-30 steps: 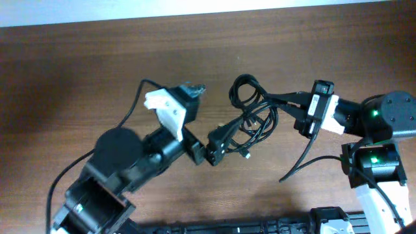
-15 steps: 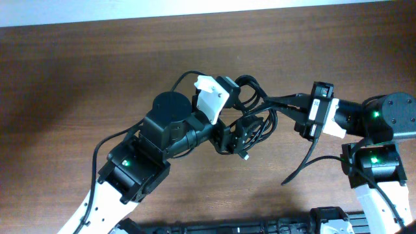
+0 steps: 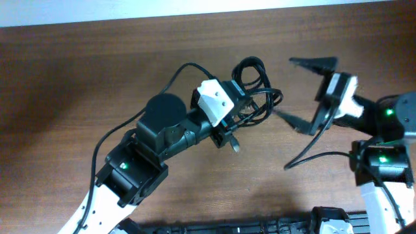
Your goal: Untangle cables
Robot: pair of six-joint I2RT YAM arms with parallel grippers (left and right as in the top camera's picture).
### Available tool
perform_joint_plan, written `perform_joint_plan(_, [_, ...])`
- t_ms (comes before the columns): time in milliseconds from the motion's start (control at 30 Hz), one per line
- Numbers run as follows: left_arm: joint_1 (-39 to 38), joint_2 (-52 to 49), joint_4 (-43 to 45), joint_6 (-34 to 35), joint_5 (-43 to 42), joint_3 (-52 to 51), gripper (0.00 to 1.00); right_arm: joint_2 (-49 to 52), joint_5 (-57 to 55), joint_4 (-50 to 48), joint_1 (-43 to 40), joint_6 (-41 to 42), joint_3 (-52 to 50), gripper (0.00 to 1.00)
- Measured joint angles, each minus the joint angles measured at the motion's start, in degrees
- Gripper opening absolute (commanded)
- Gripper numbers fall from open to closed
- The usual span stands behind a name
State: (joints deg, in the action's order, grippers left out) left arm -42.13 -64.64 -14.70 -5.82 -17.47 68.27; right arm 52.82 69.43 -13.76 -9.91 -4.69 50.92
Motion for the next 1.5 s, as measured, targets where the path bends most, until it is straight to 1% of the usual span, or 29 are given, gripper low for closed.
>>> perform_joint_plan(67, [0.11, 0.59, 0.02, -8.00, 1.49, 0.00, 0.00, 0.00, -0.63, 0.00, -5.81, 7.85, 0.04, 0.99])
perform_joint_plan(167, [0.11, 0.59, 0.00, -16.85, 2.12, -0.02, 0.00, 0.00, 0.31, 0.02, -11.13, 17.97, 0.09, 0.99])
perform_joint_plan(267, [0.11, 0.61, 0.33, -25.90, 1.38, -0.02, 0.00, 0.00, 6.16, 0.02, -12.39, 23.32, 0.09, 0.99])
perform_joint_plan(367, [0.15, 0.59, 0.55, -34.38, -2.58, -0.02, 0.00, 0.00, 11.06, 0.02, -12.41, 27.19, 0.09, 0.99])
perform_joint_plan(433, [0.15, 0.59, 1.31, -37.86, -4.26, -0.02, 0.00, 0.00, 12.24, 0.02, -12.41, 30.56, 0.09, 0.99])
perform_joint_plan(467, [0.15, 0.59, 2.62, -39.74, -5.18, -0.04, 0.00, 0.00, 12.98, 0.02, -12.39, 33.59, 0.09, 0.96])
perform_joint_plan(500, [0.15, 0.61, 2.97, -40.17, -5.40, -0.04, 0.00, 0.00, 13.31, 0.00, -12.04, 36.57, 0.09, 0.94])
perform_joint_plan(667, [0.15, 0.63, 6.58, -42.42, -6.34, -0.04, 0.00, 0.00, 14.21, 0.04, -7.08, 44.83, 0.09, 0.87])
perform_joint_plan(700, [0.15, 0.63, 6.60, -42.64, -6.34, -0.04, 0.00, 0.00, 14.32, 0.04, -6.08, 45.44, 0.09, 0.87])
perform_joint_plan(767, [0.15, 0.63, 6.62, -42.86, -6.34, -0.04, 0.00, 0.00, 14.32, 0.04, -4.00, 46.58, 0.09, 0.82])
perform_joint_plan(800, [0.15, 0.63, 6.64, -42.86, -6.36, -0.04, 0.00, 0.00, 14.34, 0.02, -3.23, 46.71, 0.09, 0.82])
perform_joint_plan(867, [0.15, 0.63, 6.93, -42.88, -7.04, -0.04, 0.00, 0.00, 14.29, 0.04, -2.36, 46.99, 0.09, 0.75])
perform_joint_plan(900, [0.15, 0.63, 7.23, -42.97, -8.00, -0.04, 0.00, 0.00, 14.32, 0.04, -1.81, 47.10, 0.09, 0.70])
perform_joint_plan(967, [0.15, 0.63, 7.65, -43.08, -10.64, -0.04, 0.00, 0.13, 14.32, 0.04, -0.87, 47.41, 0.13, 0.55])
perform_joint_plan(1033, [0.15, 0.63, 7.69, -43.10, -12.96, -0.04, 0.00, 1.03, 14.34, 0.04, 0.31, 47.76, 0.24, 0.26])
perform_joint_plan(1067, [0.22, 0.57, 7.67, -43.15, -13.66, -0.04, 0.00, 1.46, 14.58, 0.02, 0.79, 47.89, 0.33, 0.10])
perform_joint_plan(1100, [0.37, 0.22, 7.63, -43.30, -14.32, -0.04, 0.00, 2.16, 14.97, -0.07, 1.38, 47.91, 0.42, 0.05])
perform_joint_plan(1367, [0.66, -1.49, 7.65, -43.71, -15.34, -0.13, 0.00, 3.63, 15.65, -0.22, 1.03, 48.17, 0.52, 0.04])
perform_joint_plan(1433, [0.63, -1.49, 7.19, -43.71, -15.63, -0.15, 0.00, 3.61, 16.04, -0.70, -1.05, 48.17, 0.52, 0.04])
perform_joint_plan(1500, [0.46, -1.49, 5.90, -43.69, -16.02, -0.15, 0.00, 3.50, 17.31, -0.94, -4.98, 48.22, 0.57, 0.04])
